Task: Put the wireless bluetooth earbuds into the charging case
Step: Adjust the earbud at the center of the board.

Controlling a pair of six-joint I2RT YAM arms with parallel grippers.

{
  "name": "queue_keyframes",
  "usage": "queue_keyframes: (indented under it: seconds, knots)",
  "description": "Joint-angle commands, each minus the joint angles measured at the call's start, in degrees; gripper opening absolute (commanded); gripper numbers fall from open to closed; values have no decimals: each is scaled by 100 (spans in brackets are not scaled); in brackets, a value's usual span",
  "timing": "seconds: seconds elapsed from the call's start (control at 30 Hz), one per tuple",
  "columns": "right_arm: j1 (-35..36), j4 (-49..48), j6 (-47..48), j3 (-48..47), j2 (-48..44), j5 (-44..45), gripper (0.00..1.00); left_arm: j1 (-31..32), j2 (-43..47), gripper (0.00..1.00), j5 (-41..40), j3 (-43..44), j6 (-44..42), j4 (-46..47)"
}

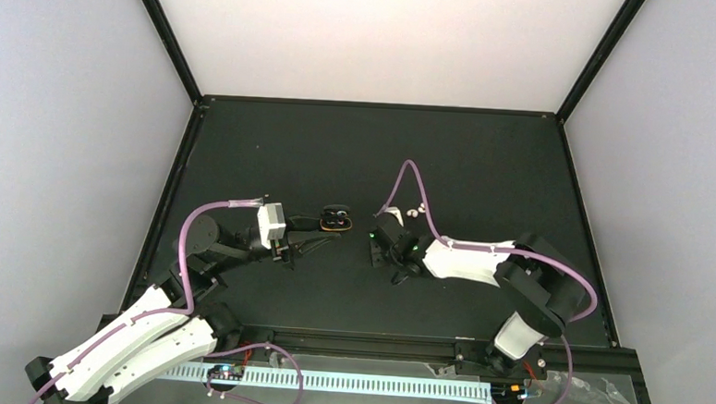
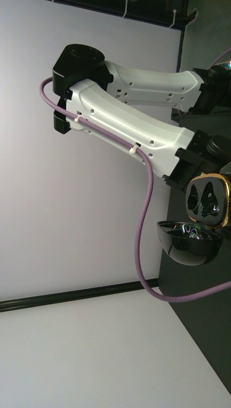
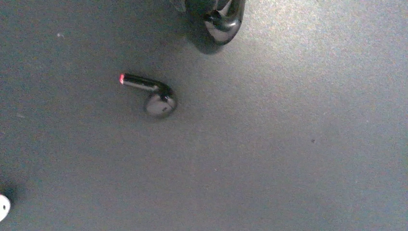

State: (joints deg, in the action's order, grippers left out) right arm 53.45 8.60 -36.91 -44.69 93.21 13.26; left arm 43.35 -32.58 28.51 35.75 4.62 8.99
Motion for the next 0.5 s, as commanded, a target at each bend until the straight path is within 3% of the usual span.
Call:
queue_keyframes:
  seconds: [0.0,0.23,0.47]
  knots:
    - [-41,-35,128,-227,197,-22,14,2,83,2,-56,46,-78,10]
    - [-37,195,27,-171,-177,-34,16,-2,122,2,-58,46,-76,12]
    - [-37,869,46,-653,-265,-403,33,-2,214,1,-63,46,-76,22]
